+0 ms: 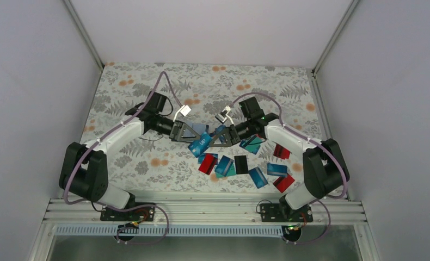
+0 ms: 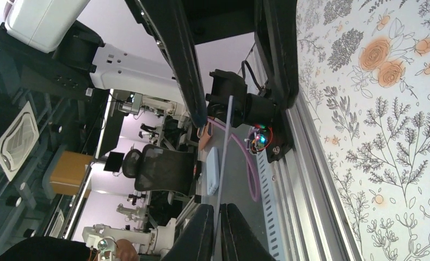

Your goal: Put the credit cards into the card holder

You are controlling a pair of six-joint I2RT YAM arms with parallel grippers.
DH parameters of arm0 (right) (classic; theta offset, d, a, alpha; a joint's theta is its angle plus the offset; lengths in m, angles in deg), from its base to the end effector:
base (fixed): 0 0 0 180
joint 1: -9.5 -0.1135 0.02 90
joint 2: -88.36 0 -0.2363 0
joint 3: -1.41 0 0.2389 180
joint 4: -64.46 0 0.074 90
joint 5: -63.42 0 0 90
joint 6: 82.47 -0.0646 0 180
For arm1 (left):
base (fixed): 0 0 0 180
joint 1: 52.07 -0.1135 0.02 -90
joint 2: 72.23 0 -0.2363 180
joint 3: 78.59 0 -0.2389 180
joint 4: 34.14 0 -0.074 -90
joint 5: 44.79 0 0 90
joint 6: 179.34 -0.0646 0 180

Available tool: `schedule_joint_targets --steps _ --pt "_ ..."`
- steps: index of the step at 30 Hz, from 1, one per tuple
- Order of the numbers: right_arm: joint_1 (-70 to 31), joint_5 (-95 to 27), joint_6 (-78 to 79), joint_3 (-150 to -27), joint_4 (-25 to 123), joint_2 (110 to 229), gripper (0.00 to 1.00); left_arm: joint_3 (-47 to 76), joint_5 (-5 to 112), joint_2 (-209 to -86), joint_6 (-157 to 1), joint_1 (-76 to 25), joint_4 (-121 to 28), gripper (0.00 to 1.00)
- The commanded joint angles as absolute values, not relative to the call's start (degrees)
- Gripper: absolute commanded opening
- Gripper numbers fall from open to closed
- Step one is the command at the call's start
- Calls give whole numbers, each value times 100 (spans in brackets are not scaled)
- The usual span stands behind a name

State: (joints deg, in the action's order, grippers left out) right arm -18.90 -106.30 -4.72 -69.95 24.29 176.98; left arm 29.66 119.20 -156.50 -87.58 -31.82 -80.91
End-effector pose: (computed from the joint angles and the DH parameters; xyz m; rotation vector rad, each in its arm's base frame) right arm 0.2235 0.1931 0.2068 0.8776 -2.1960 -2.0320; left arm 0.2379 -0.1540 0.2179 0.8322 2.1755 -1.8064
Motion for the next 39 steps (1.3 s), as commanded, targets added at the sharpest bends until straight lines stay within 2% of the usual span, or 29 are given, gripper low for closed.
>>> schedule_joint_targets --steps 1,10,16,20,29,32,37,38,39 --pt "-1853 -10847 -268 -7178 2305 17767 4 2739 12147 -15755 -9048 -3084 -8129 35" --pt "-1848 -10854 -209 -7251 2244 17846 4 2719 12211 -15769 -9004 -2996 -8155 14" --pt "-1853 -10844 -134 -7342 2146 17901 4 2724 12203 -15725 -8940 -2975 -8177 20" --pt "-1854 -10858 -134 -7299 2173 17857 4 2825 12142 -15661 -8822 -2973 -8095 19" --pt "-1728 -10814 -217 -7146 2259 17669 4 2897 11972 -15505 -8671 -2984 -8091 10" --pt "-1704 -10819 -246 -7122 2286 17650 4 2927 11982 -15519 -8655 -2979 -8063 3" --pt "-1704 -10697 -266 -7228 2178 17756 4 2897 12052 -15522 -8572 -2975 -7998 2" --pt "-1700 -10666 -260 -7269 2144 17793 6 2895 12033 -15517 -8525 -2975 -7967 2" --pt "-1701 -10628 -260 -7307 2103 17838 13 2895 11956 -15526 -8476 -2982 -7941 2"
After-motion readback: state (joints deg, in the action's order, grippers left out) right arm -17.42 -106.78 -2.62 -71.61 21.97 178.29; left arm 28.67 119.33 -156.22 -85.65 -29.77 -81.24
